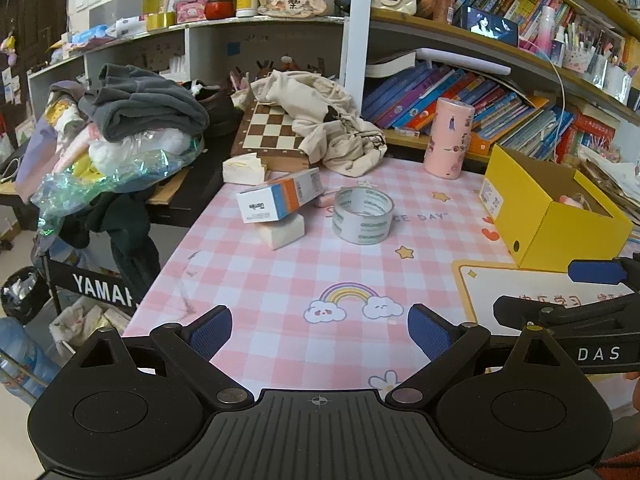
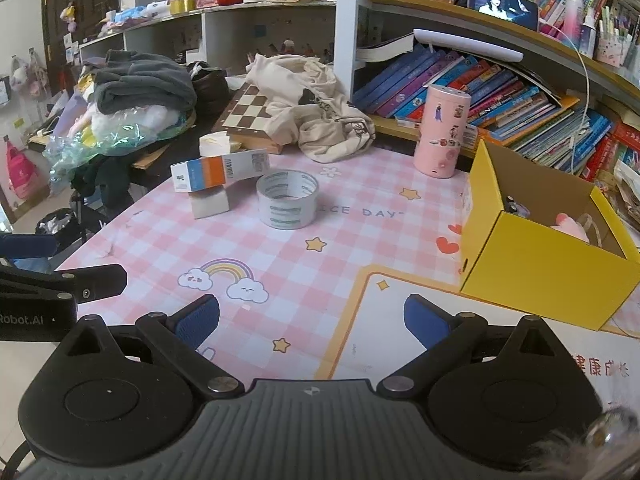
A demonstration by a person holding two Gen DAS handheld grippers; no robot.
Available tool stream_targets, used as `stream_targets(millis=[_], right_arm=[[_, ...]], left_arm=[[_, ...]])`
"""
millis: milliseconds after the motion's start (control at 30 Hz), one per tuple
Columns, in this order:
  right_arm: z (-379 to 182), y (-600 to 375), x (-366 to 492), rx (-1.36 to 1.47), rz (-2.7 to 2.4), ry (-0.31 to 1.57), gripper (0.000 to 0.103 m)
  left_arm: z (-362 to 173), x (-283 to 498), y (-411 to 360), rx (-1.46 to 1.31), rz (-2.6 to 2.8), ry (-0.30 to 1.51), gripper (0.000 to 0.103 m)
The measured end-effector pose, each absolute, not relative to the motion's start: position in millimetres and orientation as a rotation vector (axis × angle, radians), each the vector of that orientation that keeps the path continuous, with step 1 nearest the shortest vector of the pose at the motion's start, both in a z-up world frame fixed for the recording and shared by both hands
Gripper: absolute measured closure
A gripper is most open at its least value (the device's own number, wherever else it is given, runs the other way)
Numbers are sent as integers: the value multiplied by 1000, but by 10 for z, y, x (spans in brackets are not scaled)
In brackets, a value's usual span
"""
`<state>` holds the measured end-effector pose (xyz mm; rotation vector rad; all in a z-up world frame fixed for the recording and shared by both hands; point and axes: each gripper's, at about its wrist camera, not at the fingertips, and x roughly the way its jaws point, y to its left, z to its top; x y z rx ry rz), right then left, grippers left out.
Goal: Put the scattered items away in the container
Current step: 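Move both open tools back over the desk toward the tape roll, then grasp the usmile toothpaste box with the left tool while the right tool grasps the clear tape roll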
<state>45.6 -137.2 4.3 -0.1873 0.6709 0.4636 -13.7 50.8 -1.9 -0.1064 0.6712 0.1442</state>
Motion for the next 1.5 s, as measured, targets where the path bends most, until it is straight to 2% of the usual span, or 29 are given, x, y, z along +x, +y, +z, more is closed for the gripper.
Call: stream_targets(millis=[767,1500], right_arm=[[-43,-1352,592,-219,485,721,3],[-291,-953,1602,-242,612,821,3]], left_arm=[[-129,29,504,-136,145,706,6],[-325,741,826,-158,250,754,6]])
